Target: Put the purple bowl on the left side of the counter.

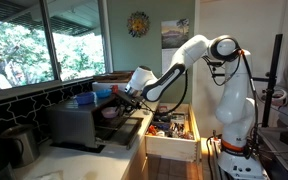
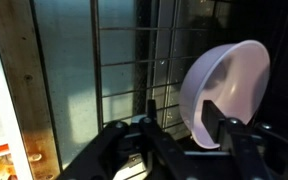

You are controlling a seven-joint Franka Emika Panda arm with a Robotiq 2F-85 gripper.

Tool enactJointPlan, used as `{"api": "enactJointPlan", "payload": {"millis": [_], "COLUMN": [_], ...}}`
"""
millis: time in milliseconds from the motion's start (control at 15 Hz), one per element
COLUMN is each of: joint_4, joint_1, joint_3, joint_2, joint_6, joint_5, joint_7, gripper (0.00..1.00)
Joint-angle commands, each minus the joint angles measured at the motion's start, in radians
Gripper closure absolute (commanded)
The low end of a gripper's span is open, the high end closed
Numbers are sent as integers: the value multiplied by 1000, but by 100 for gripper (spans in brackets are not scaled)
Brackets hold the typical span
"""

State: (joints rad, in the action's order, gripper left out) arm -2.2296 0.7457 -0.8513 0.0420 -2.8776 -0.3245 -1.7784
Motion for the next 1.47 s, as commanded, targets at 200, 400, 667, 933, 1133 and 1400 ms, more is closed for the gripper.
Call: {"api": "enactJointPlan", "payload": {"millis": [200,400,667,933,1133,1400], "joint_4": [81,101,109,92,105,138], "joint_1": [-31,-41,-34,-178,-178,-443], "joint_3": [20,20,-14,99,55,298], "joint_2": [99,117,110,23,-56,-179], "joint_6": [56,71,129,220,340,555], "joint_5": [-130,-137,-72,233,409,593], "joint_7": [-83,-83,-25,305,553,841], "gripper": [77,100,99,99,99,99]}}
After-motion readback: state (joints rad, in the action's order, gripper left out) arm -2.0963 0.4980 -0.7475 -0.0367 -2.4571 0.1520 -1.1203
